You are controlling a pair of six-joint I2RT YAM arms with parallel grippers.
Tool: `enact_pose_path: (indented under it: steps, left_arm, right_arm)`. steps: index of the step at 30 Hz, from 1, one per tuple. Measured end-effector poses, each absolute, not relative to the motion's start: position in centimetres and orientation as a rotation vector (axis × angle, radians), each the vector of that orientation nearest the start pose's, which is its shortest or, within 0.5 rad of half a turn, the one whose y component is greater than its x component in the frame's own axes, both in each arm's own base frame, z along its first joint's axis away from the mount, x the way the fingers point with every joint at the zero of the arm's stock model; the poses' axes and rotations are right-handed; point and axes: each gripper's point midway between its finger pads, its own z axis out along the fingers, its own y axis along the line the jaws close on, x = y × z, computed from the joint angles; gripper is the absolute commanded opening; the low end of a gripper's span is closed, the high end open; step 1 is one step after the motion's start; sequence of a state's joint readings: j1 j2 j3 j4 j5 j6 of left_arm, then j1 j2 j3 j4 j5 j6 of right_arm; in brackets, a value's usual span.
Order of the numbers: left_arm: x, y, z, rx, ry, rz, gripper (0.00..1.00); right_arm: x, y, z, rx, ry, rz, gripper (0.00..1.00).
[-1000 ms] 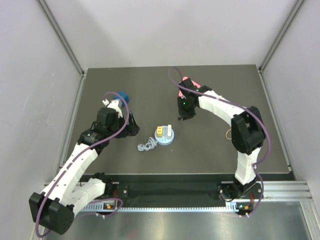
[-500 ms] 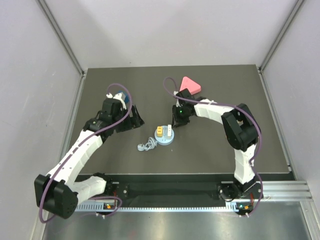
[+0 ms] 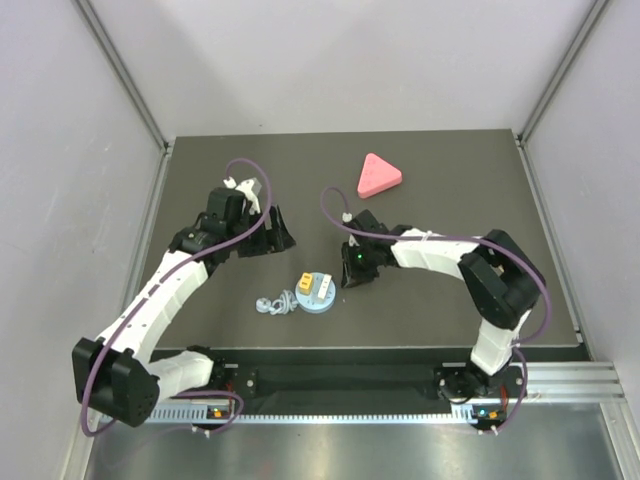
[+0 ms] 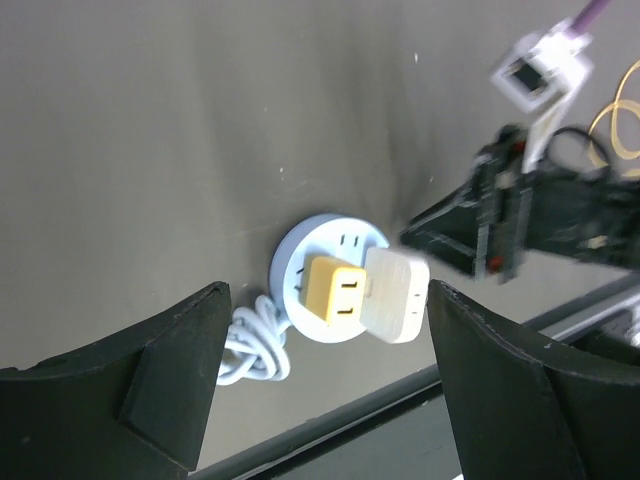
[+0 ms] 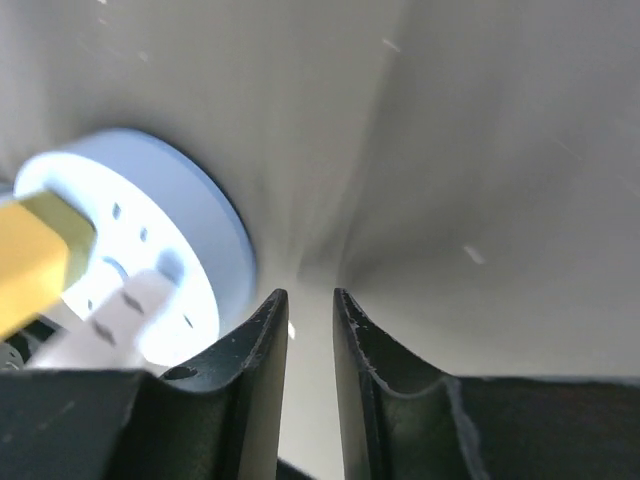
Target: Insert the plug
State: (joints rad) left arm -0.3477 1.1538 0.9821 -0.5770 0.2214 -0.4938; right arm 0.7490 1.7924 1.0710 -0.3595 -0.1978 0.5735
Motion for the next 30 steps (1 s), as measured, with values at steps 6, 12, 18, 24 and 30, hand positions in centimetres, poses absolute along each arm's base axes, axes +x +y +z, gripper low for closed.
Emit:
enact_pose_path:
  steps: [6,12,18,24,30]
  left_arm:
    - [27.5,-16.1,18.9,0.04,2.4,-0.646,0.84]
    - [28.9,-17.5,21.6,0.073,2.347,-0.717,0.84]
    - [29.6,-18.6,22.0,0.087,2.361,-0.775,0.85]
    - [29.8,-18.3,22.0,0.101,2.357,-0.745,0.85]
    - [29.8,-17.3,21.0,0.132,2.363,-0.662,0.84]
  right_arm:
    - [23.6,28.0,6.0,-0.243,2.708,0.639,0.34]
    - [22.7,25.8,8.7,-0.167,2.607,0.639,0.56]
    - [23.2,22.9,8.3,-0.096,2.582,0.47,0.81]
    - [26.6,20.4,9.0,0.019,2.541,0.35,1.0]
    - [32.0,18.1,11.1,0.155,2.478,0.328,1.0]
